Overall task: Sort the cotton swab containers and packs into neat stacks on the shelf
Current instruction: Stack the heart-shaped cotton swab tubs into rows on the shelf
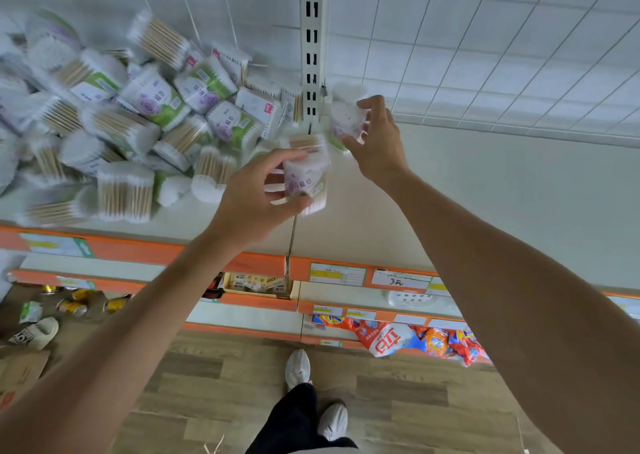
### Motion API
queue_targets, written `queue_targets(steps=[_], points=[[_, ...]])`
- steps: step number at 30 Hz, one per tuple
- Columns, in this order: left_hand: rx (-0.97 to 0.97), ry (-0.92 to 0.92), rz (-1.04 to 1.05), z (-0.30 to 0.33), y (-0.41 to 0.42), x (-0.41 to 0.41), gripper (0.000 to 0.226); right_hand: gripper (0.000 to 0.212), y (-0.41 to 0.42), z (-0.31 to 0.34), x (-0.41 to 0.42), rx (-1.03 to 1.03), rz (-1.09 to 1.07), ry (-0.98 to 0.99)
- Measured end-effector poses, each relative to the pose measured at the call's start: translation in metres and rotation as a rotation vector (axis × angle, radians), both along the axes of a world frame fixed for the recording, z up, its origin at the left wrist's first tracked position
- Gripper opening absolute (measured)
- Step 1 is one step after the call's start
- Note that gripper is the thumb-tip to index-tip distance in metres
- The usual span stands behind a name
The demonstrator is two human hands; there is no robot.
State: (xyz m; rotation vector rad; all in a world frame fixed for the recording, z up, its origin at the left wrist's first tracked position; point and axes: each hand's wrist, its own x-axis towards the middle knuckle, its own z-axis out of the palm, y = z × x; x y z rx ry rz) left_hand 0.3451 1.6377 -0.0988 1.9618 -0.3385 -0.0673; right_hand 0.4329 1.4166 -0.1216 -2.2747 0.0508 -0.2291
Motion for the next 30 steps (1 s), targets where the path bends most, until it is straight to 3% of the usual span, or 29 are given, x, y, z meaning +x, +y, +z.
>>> queue_targets(steps=[12, 18, 20, 23, 30], points=[[-0.027, 0.005, -0.009, 0.001, -0.003, 0.003, 0.055, 0.055, 0.0, -0.002, 0.001, -0.043, -0.002, 0.003], [0.0, -0.044, -0.048, -0.003, 0.0, 0.003, 0.057, 0.093, -0.007, 0.011, -0.032, -0.25, -0.024, 0.033], [0.019, -0.091, -0.055, -0.002, 0.001, 0.005, 0.059, 0.073, -0.013, 0.019, -0.059, -0.254, 0.011, 0.013], [0.053, -0.165, -0.076, -0.005, -0.005, 0.007, 0.059, 0.042, -0.005, 0.035, -0.098, -0.099, 0.071, 0.019], [0.07, -0.26, -0.101, -0.006, -0.024, 0.007, 0.06, 0.064, 0.01, 0.053, -0.116, 0.051, 0.074, 0.072]])
